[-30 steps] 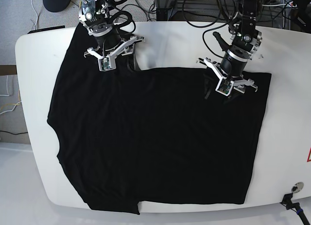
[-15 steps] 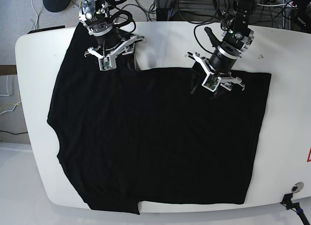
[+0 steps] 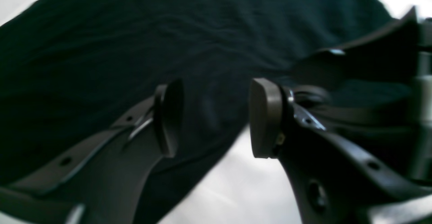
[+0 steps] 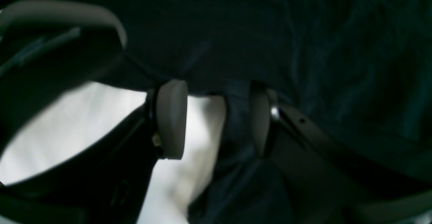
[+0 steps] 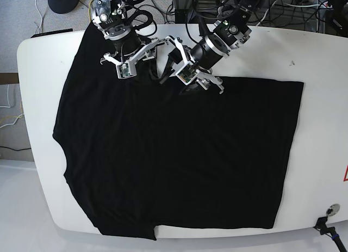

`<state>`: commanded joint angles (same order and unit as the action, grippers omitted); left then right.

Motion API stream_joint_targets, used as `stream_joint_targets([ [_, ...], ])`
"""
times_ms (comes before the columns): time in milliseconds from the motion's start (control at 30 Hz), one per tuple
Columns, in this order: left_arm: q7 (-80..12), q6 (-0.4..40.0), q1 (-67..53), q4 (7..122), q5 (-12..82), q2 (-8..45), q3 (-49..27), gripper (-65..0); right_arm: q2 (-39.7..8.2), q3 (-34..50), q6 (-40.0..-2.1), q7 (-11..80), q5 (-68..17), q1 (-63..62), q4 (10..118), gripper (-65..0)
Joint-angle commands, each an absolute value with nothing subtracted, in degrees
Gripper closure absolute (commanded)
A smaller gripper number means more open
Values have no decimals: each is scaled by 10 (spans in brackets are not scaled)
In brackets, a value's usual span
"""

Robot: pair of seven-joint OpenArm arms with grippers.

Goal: Fold the T-shirt properly

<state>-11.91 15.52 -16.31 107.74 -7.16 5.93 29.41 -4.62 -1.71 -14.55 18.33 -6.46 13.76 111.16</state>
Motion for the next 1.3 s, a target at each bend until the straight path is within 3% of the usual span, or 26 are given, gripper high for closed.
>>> stream_joint_targets([
  [400,-118,155,-159,1069,-71,64,313,-291,-51,-15,-145,183,-60,138,1112,-288],
  [533,-118,155,-153,1069,-72,66,267,-294,-51,-14,-145,183,-60,143,1111,-288],
  [900,-120,155,-191,1065,-72,133,154,-291,-65,-15,-145,183,-60,147,1109,-288],
  [1300,-120,155,-226,937,-71,132,100,-292,-65,-15,-145,183,-60,148,1109,-288],
])
